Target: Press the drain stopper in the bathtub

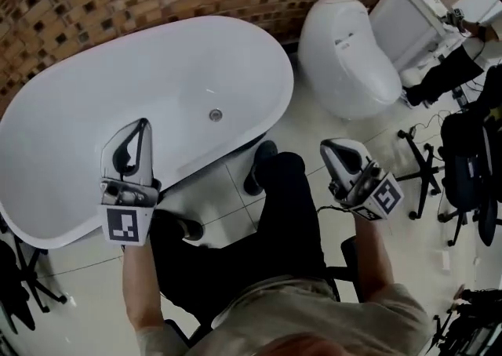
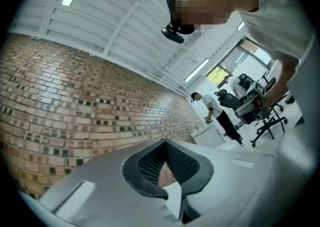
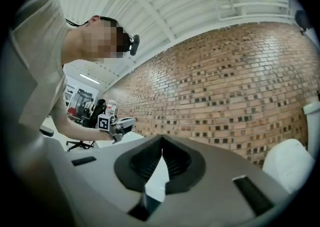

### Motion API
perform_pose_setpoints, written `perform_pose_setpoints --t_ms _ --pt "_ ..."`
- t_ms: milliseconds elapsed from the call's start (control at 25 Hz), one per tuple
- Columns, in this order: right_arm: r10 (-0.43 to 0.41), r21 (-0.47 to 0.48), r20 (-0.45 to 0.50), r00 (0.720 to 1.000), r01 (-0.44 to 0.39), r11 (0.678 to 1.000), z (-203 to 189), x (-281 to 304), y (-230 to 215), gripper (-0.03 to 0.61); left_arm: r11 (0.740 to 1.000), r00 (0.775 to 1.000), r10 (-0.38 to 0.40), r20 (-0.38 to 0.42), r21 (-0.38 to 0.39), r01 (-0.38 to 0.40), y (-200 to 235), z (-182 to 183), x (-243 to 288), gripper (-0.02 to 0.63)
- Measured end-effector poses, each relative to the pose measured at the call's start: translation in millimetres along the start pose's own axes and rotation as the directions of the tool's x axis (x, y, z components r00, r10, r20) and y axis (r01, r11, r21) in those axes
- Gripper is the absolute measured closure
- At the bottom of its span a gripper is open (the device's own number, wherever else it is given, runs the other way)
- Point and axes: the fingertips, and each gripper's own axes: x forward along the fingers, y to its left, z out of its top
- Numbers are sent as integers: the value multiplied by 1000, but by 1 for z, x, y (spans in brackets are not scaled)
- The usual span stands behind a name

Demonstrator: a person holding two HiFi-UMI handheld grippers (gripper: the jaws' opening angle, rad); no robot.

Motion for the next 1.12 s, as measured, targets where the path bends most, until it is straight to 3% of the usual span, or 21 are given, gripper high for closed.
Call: perform_pose_setpoints --t_ms 120,280,400,600,800,1120 --pt "-15 40 13 1000 15 999 -16 -25 32 578 995 997 -80 -13 -65 79 -76 28 -47 606" --pt "4 30 20 1000 -5 1000 -30 -45 56 578 974 978 -196 -71 -128 186 -159 25 -93 606" --pt "30 73 32 999 -33 997 -39 -54 70 578 955 955 -275 -110 -146 258 -198 26 -112 606" --pt "86 63 7 996 -86 994 -41 -75 95 578 940 941 -320 -112 -165 300 -234 41 -132 606" --pt "129 26 -3 992 -129 991 -35 -105 134 578 935 947 -311 -81 -206 290 -253 56 -148 606" --pt "125 30 48 991 -127 991 -22 -152 150 578 921 939 -337 -67 -232 314 -297 80 -162 606"
